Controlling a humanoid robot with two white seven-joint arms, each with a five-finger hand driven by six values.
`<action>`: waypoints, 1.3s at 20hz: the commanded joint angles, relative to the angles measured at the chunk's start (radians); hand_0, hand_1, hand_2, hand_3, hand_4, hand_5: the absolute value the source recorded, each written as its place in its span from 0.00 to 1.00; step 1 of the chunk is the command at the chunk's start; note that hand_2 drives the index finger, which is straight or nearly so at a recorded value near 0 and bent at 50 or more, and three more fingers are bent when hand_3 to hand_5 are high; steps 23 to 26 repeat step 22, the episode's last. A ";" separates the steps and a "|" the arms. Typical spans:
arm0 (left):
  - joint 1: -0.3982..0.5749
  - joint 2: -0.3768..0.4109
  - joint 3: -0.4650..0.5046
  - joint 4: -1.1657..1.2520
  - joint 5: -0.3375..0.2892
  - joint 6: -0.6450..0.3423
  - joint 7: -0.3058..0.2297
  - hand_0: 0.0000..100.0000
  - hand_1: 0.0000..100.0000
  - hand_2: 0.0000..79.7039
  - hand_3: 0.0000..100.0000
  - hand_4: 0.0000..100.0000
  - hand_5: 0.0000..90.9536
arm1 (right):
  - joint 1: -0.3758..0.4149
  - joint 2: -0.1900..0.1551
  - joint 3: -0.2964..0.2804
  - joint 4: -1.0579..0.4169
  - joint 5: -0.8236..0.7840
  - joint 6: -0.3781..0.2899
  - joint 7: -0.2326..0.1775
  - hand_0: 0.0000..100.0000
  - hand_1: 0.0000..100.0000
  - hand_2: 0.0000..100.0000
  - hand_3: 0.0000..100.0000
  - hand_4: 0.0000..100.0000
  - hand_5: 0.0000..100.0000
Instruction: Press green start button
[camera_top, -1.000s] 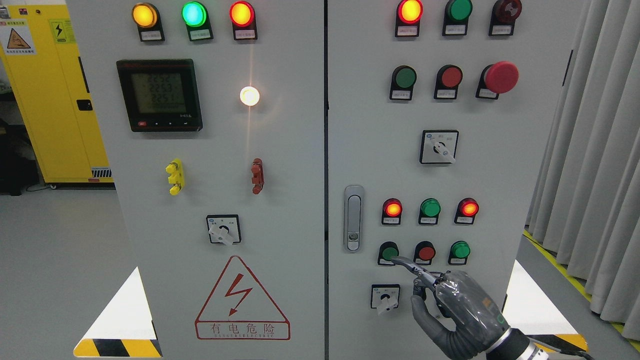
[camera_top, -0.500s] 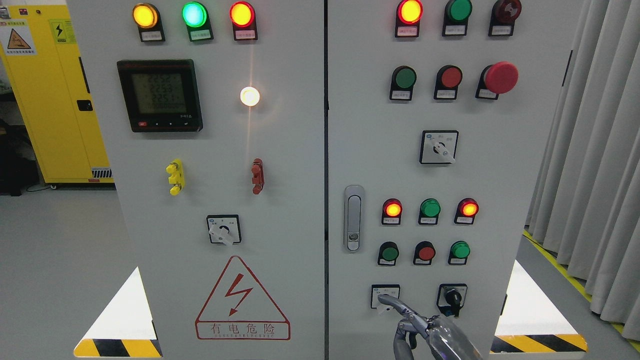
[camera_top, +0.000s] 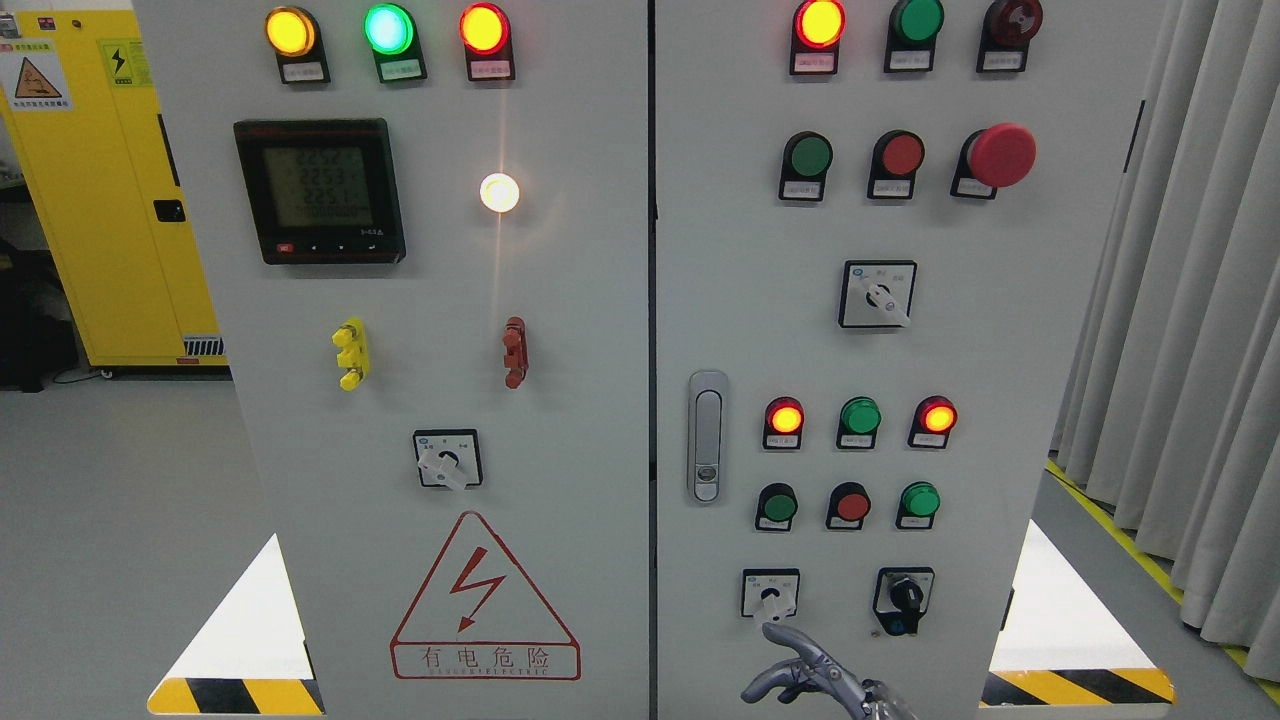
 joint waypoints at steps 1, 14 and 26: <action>0.002 0.000 0.000 -0.028 0.000 0.000 -0.001 0.12 0.56 0.00 0.00 0.00 0.00 | 0.034 0.022 0.027 -0.043 -0.062 0.015 0.002 0.68 0.56 0.00 0.00 0.00 0.00; 0.002 0.000 0.000 -0.029 0.000 0.000 -0.001 0.12 0.56 0.00 0.00 0.00 0.00 | 0.032 0.021 0.020 -0.032 -0.099 0.053 -0.004 0.57 0.56 0.00 0.00 0.00 0.00; 0.002 0.000 0.000 -0.028 0.000 0.000 -0.001 0.12 0.56 0.00 0.00 0.00 0.00 | 0.029 0.021 0.014 -0.015 -0.099 0.055 -0.008 0.55 0.57 0.00 0.00 0.00 0.00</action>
